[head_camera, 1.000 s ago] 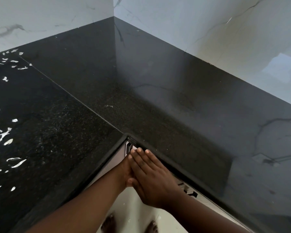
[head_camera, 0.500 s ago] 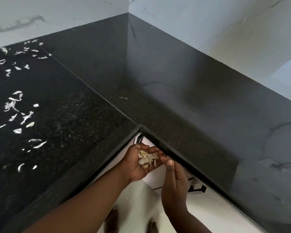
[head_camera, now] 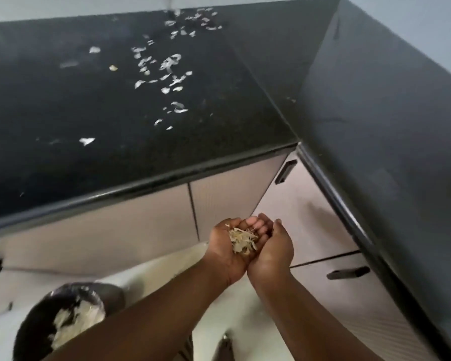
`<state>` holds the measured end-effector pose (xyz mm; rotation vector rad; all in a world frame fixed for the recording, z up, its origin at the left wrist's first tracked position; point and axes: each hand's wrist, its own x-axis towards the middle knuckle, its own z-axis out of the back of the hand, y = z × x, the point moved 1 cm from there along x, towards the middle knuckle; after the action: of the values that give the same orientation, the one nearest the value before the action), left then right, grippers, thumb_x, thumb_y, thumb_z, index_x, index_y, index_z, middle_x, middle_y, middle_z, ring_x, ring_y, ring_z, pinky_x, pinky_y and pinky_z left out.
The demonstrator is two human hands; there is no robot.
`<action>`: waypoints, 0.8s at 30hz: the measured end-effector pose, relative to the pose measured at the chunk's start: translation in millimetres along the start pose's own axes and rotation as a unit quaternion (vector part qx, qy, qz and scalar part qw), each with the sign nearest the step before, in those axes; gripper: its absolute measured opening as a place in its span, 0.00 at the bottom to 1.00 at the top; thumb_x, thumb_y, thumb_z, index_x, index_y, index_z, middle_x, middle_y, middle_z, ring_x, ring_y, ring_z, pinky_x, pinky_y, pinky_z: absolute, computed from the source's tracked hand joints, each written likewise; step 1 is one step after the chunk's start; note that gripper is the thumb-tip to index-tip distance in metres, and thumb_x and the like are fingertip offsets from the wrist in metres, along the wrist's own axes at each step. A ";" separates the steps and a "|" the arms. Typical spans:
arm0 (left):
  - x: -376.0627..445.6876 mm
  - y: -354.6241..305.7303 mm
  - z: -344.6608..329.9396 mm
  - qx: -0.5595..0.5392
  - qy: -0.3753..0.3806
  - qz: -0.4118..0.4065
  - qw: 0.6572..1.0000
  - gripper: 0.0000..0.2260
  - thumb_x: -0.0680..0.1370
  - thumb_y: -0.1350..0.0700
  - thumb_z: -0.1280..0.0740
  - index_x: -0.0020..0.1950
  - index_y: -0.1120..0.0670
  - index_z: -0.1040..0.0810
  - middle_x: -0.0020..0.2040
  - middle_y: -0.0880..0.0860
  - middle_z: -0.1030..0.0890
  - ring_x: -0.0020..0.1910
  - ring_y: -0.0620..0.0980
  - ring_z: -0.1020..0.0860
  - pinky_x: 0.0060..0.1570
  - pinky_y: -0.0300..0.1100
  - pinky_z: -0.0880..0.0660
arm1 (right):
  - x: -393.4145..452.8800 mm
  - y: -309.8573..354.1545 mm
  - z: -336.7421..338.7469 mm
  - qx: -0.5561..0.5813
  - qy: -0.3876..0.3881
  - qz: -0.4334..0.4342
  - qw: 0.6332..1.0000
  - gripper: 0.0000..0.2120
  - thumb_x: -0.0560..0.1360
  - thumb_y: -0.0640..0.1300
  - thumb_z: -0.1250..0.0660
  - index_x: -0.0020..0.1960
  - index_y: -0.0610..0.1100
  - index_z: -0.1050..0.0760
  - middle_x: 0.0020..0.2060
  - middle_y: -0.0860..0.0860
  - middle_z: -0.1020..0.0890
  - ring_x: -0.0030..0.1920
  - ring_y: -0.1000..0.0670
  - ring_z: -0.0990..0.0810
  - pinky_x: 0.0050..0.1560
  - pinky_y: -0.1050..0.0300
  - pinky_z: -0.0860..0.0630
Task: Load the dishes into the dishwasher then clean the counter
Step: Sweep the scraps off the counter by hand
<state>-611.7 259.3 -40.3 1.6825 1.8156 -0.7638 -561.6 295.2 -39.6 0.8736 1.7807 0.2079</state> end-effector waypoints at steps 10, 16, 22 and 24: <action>-91.0 -34.2 160.5 -0.125 -0.069 -0.122 0.982 0.21 0.81 0.55 0.45 0.42 0.65 0.17 0.45 0.61 0.17 0.44 0.57 0.17 0.57 0.49 0.25 | -66.6 -155.4 23.6 -0.197 0.062 -0.100 0.973 0.16 0.82 0.44 0.43 0.44 0.39 0.21 0.35 0.46 0.19 0.37 0.48 0.18 0.44 0.54 0.21; -153.2 -64.2 294.1 -0.194 -0.101 -0.180 0.959 0.20 0.81 0.54 0.46 0.50 0.65 0.19 0.48 0.61 0.18 0.48 0.57 0.17 0.58 0.49 0.23 | -111.1 -289.8 43.4 -0.325 0.098 -0.175 0.924 0.16 0.82 0.44 0.43 0.49 0.37 0.19 0.41 0.43 0.16 0.43 0.44 0.16 0.48 0.51 0.21; -187.6 -114.3 444.7 -0.224 -0.160 -0.214 0.937 0.19 0.80 0.56 0.45 0.48 0.65 0.17 0.50 0.62 0.18 0.48 0.57 0.17 0.63 0.48 0.28 | -135.2 -445.0 56.3 -0.387 0.096 -0.243 0.885 0.15 0.82 0.44 0.42 0.46 0.39 0.20 0.35 0.44 0.18 0.38 0.46 0.18 0.45 0.52 0.21; -185.5 -132.9 481.4 -0.222 -0.180 -0.217 0.933 0.18 0.79 0.57 0.46 0.47 0.65 0.19 0.45 0.61 0.18 0.43 0.56 0.18 0.58 0.45 0.26 | -130.3 -486.6 57.2 -0.405 0.091 -0.260 0.872 0.15 0.82 0.45 0.42 0.44 0.40 0.21 0.34 0.44 0.17 0.38 0.45 0.18 0.43 0.52 0.22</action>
<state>-725.2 -224.1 -233.4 0.8039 1.9257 -0.7083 -715.5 -151.8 -222.9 -0.2387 1.7869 0.6372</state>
